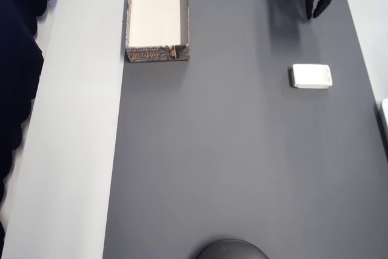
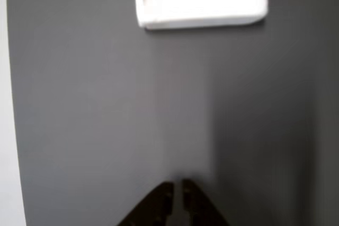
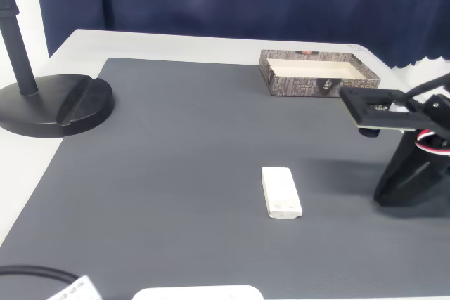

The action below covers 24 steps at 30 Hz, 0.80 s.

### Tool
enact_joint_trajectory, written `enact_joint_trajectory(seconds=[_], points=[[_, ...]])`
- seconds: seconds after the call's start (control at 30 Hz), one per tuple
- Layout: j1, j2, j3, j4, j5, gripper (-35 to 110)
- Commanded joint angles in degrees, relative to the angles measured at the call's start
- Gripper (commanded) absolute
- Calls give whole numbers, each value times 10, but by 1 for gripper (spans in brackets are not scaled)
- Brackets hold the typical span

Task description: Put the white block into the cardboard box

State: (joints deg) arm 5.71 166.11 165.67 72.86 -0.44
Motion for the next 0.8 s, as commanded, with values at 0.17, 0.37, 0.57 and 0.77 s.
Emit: enact_joint_trajectory(seconds=[0.17,0.37,0.57,0.77], points=[[12,-168,-145,-71,7,-2],[30,-285,-223,-73,11,-2],[49,-393,-323,-73,11,-2],[52,-514,-423,-73,12,-2]])
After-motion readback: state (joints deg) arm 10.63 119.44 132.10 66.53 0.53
